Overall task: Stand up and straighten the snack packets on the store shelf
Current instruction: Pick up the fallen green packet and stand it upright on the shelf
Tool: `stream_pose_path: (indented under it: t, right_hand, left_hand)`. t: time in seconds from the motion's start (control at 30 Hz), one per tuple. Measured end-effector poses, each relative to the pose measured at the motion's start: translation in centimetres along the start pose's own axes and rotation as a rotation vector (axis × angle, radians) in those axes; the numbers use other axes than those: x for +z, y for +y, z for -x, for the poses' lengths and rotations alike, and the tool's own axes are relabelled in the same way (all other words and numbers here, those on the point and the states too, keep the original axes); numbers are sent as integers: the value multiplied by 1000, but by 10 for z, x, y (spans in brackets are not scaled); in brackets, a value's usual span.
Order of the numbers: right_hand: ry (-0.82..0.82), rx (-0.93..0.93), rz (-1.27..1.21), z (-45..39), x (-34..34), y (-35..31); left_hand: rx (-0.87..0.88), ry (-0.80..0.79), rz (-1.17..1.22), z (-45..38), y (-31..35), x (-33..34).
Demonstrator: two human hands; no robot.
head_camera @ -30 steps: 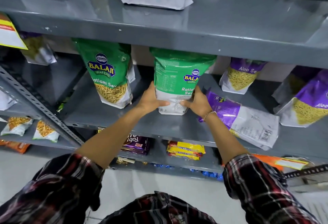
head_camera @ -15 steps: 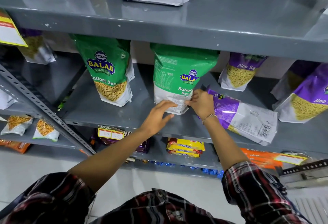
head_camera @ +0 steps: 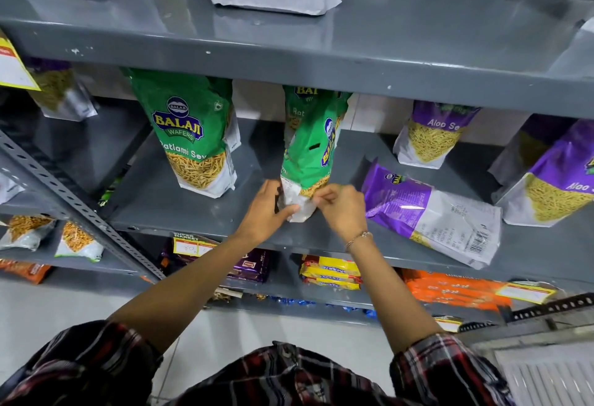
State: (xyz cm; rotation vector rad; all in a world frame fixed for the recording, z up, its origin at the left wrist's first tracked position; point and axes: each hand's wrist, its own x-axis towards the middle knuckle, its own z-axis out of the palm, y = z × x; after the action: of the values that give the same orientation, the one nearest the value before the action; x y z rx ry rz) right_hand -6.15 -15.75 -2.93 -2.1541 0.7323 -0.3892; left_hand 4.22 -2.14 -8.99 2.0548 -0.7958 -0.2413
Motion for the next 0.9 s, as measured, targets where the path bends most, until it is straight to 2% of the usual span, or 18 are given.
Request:
stream_pose_path:
  t: [0.07, 0.13, 0.23, 0.33, 0.4, 0.47, 0.6, 0.8, 0.9]
  right_hand:
    - [57, 40, 10, -17, -16, 13]
    - [48, 49, 13, -39, -29, 24]
    - [-91, 37, 14, -67, -39, 30]
    - [-280, -57, 161, -80, -37, 34]
    - [-359, -3, 42, -79, -33, 35]
    - [-313, 50, -72, -77, -29, 38]
    - [-225, 33, -82, -69, -25, 42]
    - [-192, -17, 19, -55, -23, 36]
    - [-169, -55, 112, -49, -25, 30]
  left_hand:
    - [12, -7, -33, -2, -2, -2]
    - [12, -8, -89, -8, -4, -6]
    - [11, -41, -182, -21, -4, -15]
    - [-9, -59, -165, -35, -3, -23]
    - [-52, -67, -117, -42, -4, -26]
    - [-94, -61, -81, -47, -6, -27]
    - [-163, -50, -37, -53, -7, -26]
    - [-174, -50, -75, -59, -6, -25]
    - [-225, 15, -80, -51, -2, -24]
